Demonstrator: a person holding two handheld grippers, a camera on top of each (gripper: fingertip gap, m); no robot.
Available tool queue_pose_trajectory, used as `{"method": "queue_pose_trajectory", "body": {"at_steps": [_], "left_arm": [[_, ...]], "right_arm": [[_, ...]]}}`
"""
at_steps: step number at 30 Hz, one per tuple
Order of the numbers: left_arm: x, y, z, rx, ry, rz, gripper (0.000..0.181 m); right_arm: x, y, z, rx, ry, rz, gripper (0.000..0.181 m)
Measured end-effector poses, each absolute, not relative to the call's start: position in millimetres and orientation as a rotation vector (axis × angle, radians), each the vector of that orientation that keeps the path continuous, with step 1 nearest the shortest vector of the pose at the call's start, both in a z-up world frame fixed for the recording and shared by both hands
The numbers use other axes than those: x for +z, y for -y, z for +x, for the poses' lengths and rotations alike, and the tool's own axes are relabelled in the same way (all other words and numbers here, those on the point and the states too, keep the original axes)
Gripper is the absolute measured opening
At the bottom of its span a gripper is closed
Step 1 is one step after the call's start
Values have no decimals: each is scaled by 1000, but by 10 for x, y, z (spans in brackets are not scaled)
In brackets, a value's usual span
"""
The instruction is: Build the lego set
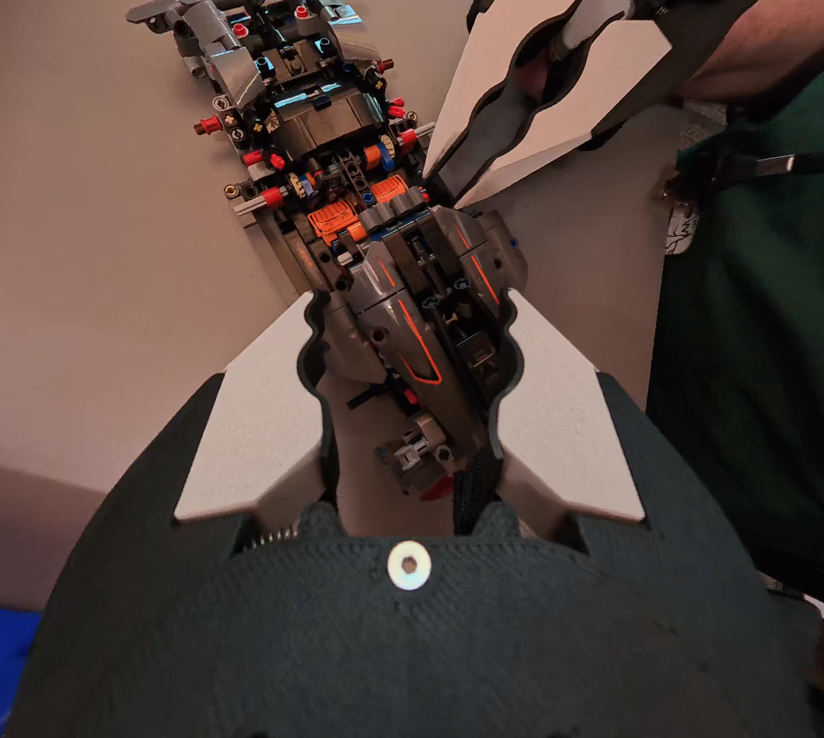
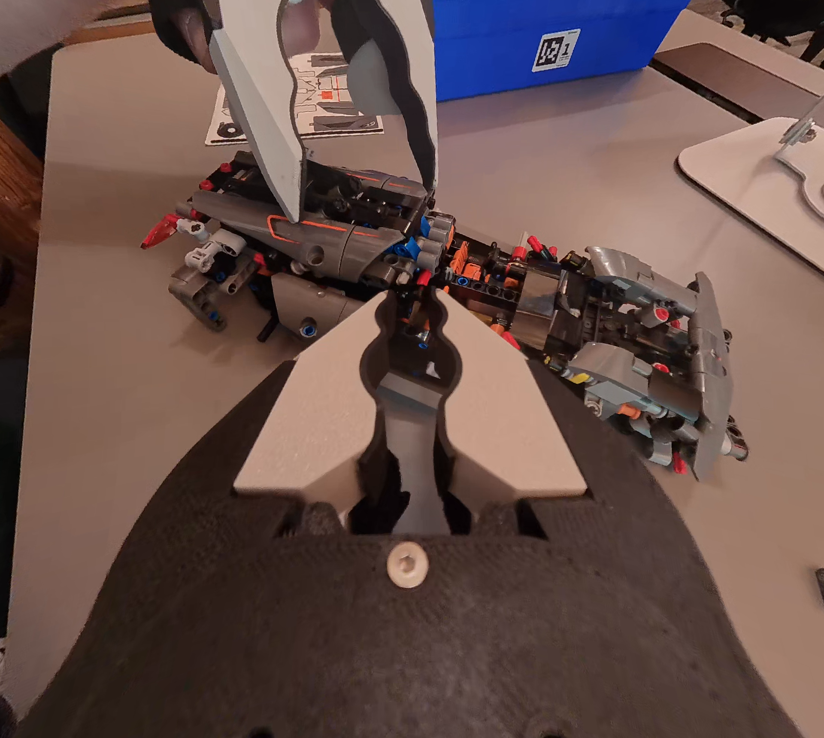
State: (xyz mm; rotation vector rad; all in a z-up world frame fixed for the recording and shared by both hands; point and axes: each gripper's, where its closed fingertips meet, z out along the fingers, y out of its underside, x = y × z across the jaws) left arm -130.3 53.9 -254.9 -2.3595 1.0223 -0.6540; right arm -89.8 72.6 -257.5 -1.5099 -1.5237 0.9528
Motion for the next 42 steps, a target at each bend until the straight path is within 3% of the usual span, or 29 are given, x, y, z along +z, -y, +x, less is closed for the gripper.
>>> {"method": "queue_pose_trajectory", "body": {"at_steps": [42], "left_arm": [[-2643, -550, -1139, -860, -1188, -2263, 74]], "right_arm": [[-2612, -702, -931, 1000, 1523, -1578, 13]]}}
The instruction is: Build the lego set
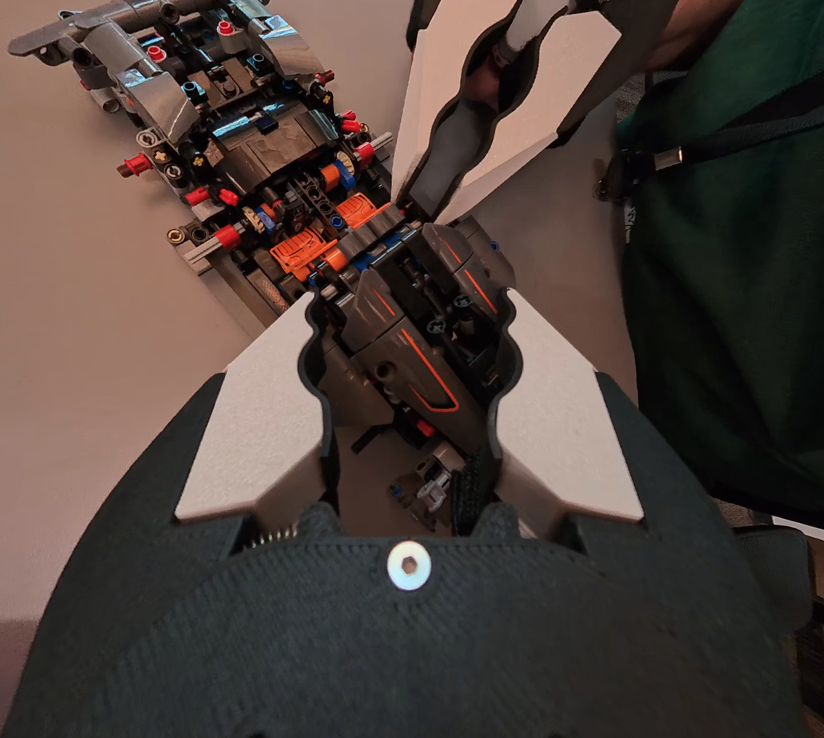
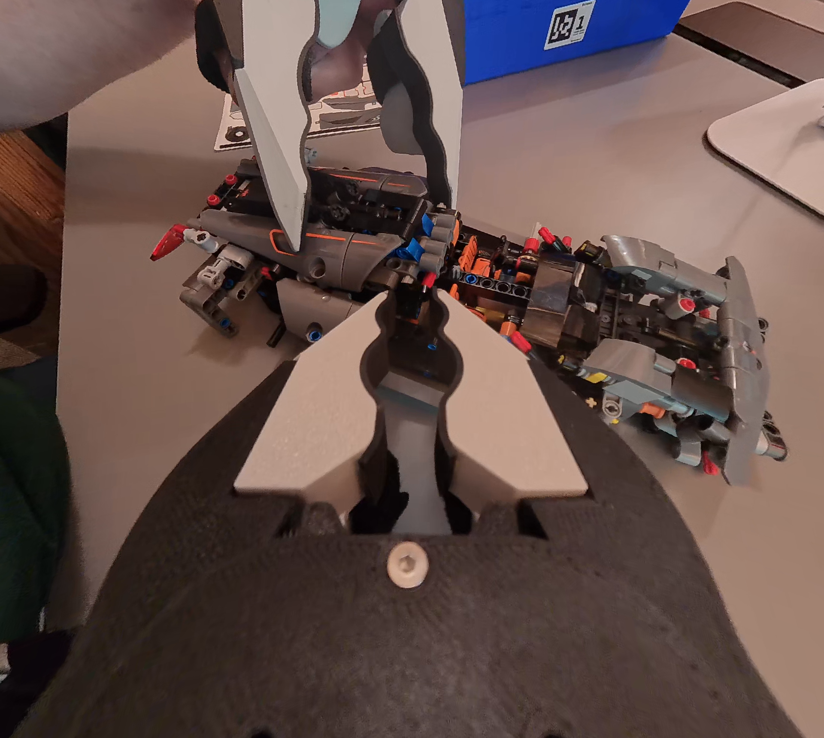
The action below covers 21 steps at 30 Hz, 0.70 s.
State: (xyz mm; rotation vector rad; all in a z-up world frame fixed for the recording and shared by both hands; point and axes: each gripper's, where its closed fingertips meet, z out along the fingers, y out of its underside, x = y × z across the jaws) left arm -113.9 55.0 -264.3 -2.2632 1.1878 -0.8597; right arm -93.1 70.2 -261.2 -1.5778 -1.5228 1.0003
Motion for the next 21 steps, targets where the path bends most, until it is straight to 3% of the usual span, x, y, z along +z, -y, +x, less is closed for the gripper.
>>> {"method": "queue_pose_trajectory", "body": {"at_steps": [21], "left_arm": [[-2677, -562, -1155, -849, -1142, -2258, 74]], "right_arm": [[-2610, -689, -971, 924, 1473, -1620, 12]]}}
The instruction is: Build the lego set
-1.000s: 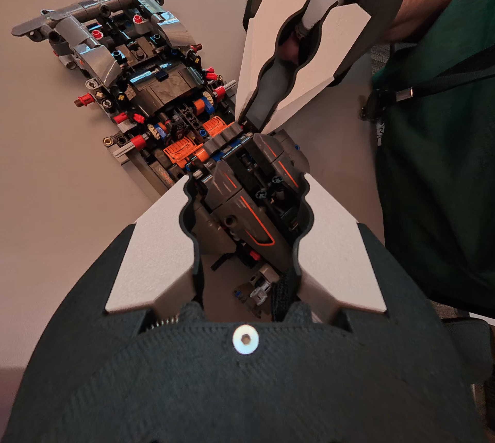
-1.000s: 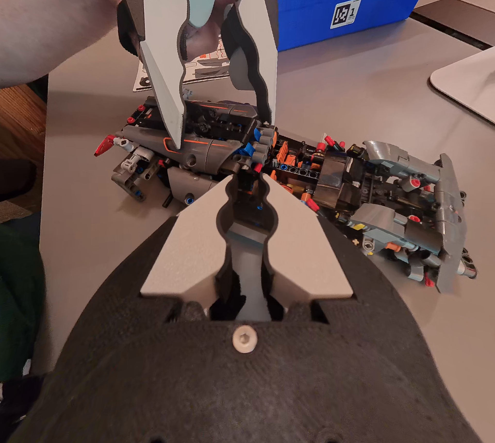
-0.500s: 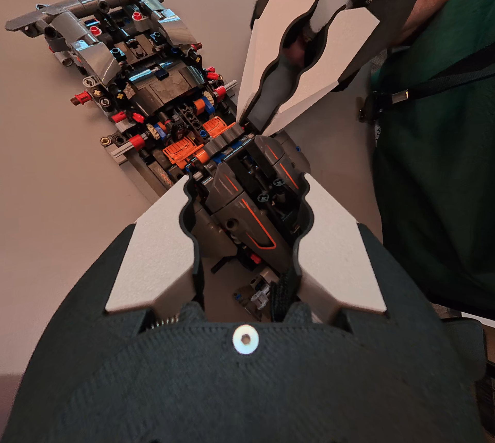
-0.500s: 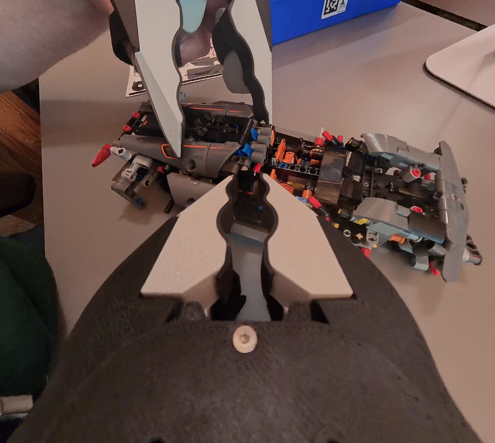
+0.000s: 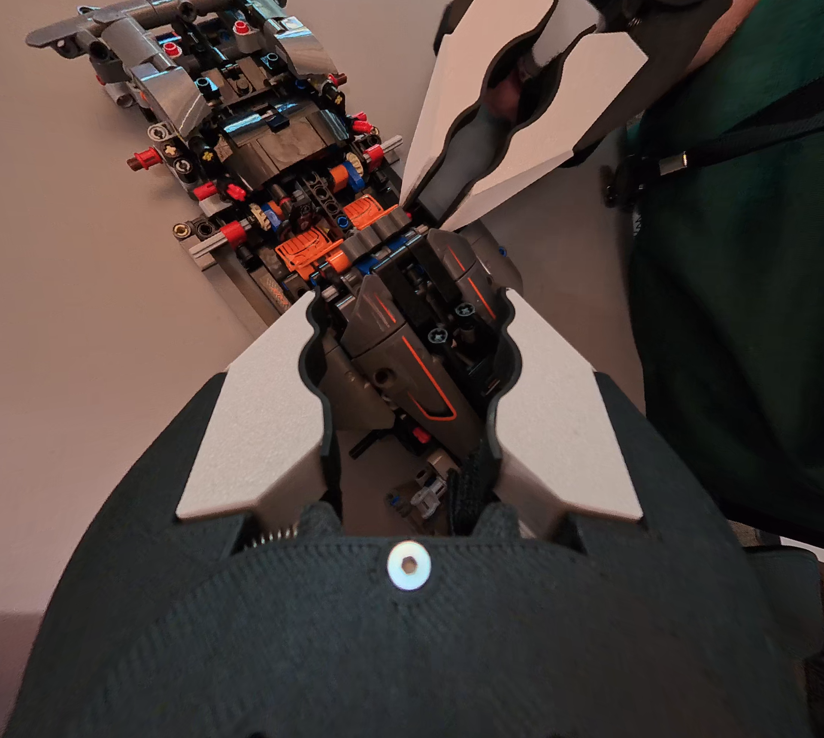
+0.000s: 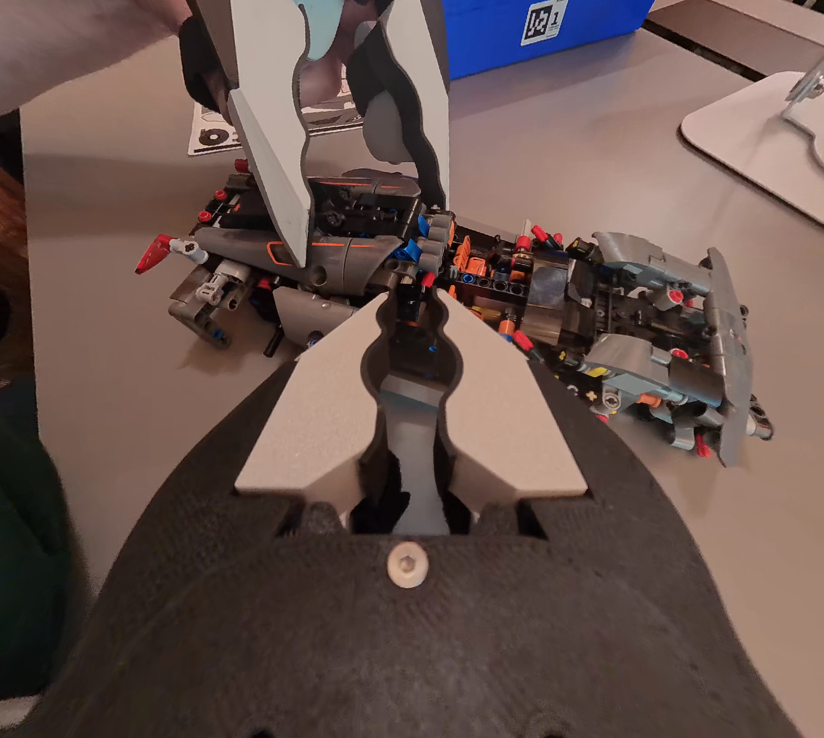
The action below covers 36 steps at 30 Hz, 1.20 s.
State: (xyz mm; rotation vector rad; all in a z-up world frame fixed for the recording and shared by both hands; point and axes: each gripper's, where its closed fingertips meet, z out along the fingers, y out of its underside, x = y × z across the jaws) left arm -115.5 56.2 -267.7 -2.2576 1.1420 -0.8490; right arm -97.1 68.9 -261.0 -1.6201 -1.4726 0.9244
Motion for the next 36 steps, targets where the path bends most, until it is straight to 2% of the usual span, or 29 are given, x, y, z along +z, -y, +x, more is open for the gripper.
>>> {"method": "queue_pose_trajectory", "body": {"at_steps": [27, 29, 36], "left_arm": [[-2671, -561, -1150, -867, -1156, -2267, 74], [-2671, -560, -1148, -866, -1159, -2268, 74], [-2672, -560, -1148, -863, -1162, -2272, 74]], "right_arm": [[-2592, -691, -949, 1035, 1554, -1542, 12], [-2603, -686, -941, 1012, 1572, -1528, 3], [-2632, -672, -955, 962, 1589, -1517, 3]]}}
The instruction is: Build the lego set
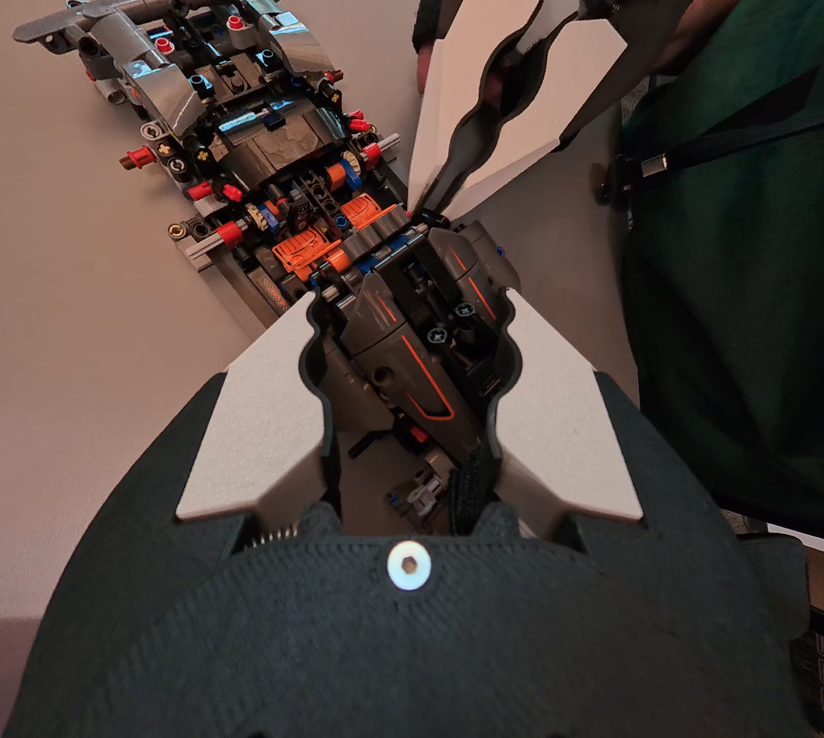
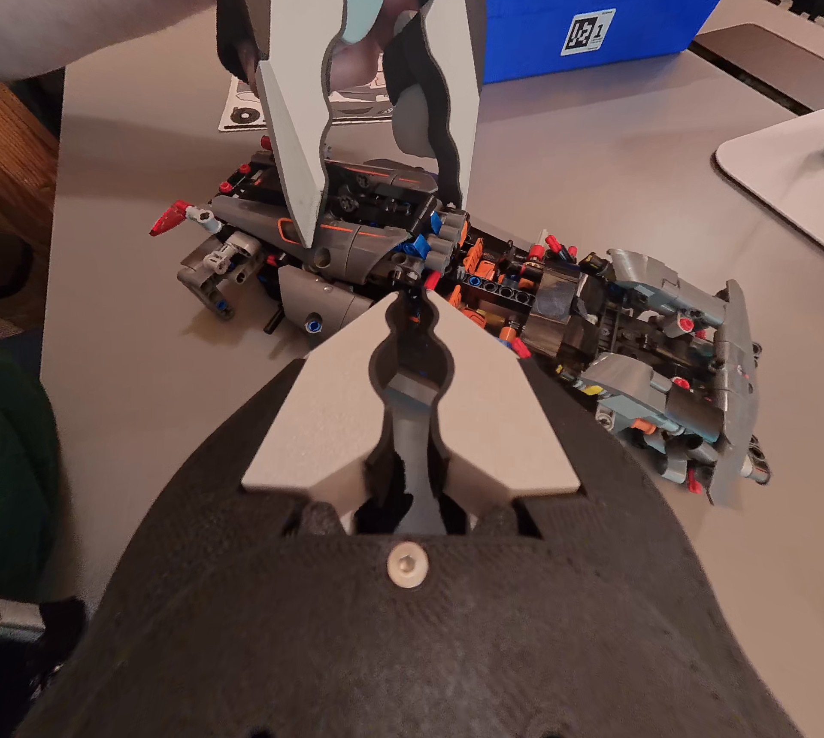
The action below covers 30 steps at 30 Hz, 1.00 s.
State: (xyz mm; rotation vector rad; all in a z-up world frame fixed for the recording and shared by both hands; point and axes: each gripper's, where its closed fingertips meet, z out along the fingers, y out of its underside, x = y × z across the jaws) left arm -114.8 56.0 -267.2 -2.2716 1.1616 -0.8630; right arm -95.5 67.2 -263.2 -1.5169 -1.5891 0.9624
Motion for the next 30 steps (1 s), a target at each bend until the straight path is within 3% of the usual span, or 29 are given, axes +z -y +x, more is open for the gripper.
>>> {"method": "queue_pose_trajectory", "body": {"at_steps": [30], "left_arm": [[-2680, -557, -1143, -854, -1177, -2285, 74]], "right_arm": [[-2591, -658, -936, 1035, 1582, -1508, 4]]}}
